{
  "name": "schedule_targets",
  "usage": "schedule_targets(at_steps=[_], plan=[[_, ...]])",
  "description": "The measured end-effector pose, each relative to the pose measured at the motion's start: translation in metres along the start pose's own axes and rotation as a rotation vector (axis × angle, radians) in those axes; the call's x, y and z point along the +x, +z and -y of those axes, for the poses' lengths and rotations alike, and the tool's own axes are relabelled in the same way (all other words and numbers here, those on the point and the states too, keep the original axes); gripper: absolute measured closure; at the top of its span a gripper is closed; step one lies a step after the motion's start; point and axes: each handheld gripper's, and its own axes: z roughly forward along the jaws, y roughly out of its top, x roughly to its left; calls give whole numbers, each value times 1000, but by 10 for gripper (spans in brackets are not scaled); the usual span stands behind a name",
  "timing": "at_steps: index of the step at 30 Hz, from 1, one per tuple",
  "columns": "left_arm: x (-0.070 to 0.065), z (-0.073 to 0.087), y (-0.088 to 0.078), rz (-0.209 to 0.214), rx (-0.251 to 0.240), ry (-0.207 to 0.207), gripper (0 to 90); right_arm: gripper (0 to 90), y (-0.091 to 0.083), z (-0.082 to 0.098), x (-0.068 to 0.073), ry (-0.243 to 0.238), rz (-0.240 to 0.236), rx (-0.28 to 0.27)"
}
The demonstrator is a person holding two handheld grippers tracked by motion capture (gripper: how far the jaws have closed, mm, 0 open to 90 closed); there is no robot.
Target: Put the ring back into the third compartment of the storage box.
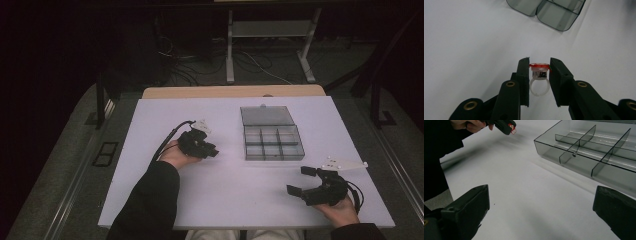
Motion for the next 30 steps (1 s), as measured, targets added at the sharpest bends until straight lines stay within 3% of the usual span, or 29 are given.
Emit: schedule_targets(at_steps=[11, 30], plan=[[-3, -22, -3, 4, -48, 17, 692, 7, 0, 0, 0, -2, -1, -1], [-11, -52, -3, 14, -86, 64, 692, 7, 0, 0, 0, 0, -3, -2]])
